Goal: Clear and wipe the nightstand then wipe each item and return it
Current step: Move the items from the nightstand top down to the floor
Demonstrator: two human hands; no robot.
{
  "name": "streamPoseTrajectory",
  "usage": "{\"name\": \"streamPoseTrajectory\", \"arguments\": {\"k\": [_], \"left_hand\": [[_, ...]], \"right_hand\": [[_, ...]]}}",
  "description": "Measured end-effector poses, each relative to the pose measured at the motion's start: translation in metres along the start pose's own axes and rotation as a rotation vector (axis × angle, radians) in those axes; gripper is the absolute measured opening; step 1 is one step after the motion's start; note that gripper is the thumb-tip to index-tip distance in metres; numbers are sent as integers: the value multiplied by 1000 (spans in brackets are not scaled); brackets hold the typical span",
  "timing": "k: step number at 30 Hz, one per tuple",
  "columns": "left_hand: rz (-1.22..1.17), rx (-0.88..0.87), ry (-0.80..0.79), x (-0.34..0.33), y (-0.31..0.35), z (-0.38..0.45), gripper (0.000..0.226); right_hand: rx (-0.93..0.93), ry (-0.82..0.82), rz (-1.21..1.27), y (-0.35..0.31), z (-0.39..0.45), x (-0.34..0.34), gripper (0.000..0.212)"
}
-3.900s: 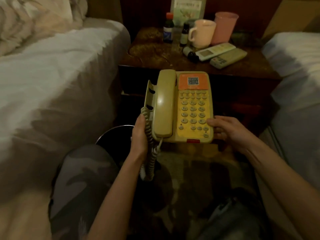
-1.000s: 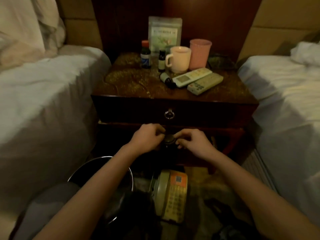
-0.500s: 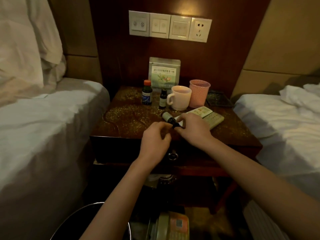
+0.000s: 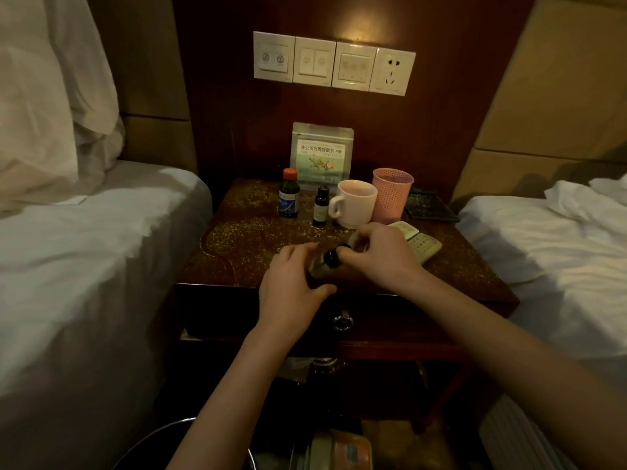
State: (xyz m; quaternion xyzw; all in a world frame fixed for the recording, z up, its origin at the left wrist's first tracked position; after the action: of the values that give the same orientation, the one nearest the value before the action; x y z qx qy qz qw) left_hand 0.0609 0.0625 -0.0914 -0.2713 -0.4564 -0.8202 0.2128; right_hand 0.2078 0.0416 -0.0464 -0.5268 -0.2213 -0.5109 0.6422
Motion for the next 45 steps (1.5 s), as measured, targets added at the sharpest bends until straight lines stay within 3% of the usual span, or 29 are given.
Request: {"name": "streamPoseTrajectory", "arguments": {"k": [5, 8, 10, 14, 19, 24, 30, 38, 45], "left_hand": [[32, -96, 81, 15, 18, -8, 40], [-24, -10, 66, 15, 17, -9, 37], [-89, 89, 17, 11, 11, -8, 40], [-165, 168, -32, 3, 6, -12, 46], [-183, 152, -56, 0, 9, -20, 45], [-165, 85, -124, -5, 17, -37, 46], [-143, 11, -251, -22, 27, -60, 53], [-161, 24, -487, -70, 32, -95, 55], [7, -110, -675, -136, 42, -113, 55]], "right_hand": [[50, -102, 127, -15, -17, 3, 24], [89, -171, 190, -12, -15, 9, 26], [118, -197, 8, 4, -5, 14, 18], [191, -361, -656, 50, 6, 5, 36], [359, -414, -864, 61, 5, -7, 38], [427, -346, -821, 44, -11, 10, 54], [356, -146, -492, 23, -77, 51, 77], [67, -499, -489, 123, -180, -6, 83], [-103, -714, -453, 214, -252, -93, 72]]}}
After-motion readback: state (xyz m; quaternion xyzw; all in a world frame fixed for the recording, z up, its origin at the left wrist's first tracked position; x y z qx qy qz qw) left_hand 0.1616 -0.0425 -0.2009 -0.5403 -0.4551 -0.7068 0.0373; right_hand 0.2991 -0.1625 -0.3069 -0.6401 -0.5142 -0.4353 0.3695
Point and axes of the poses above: each hand's wrist, its own z-axis towards the middle knuckle, its own x-axis out of the back of the hand, y = z × x, the point moved 8 cm from there along z, towards the middle knuckle, and after that the axes turned 4 degrees about y, right-handed, at the moved point
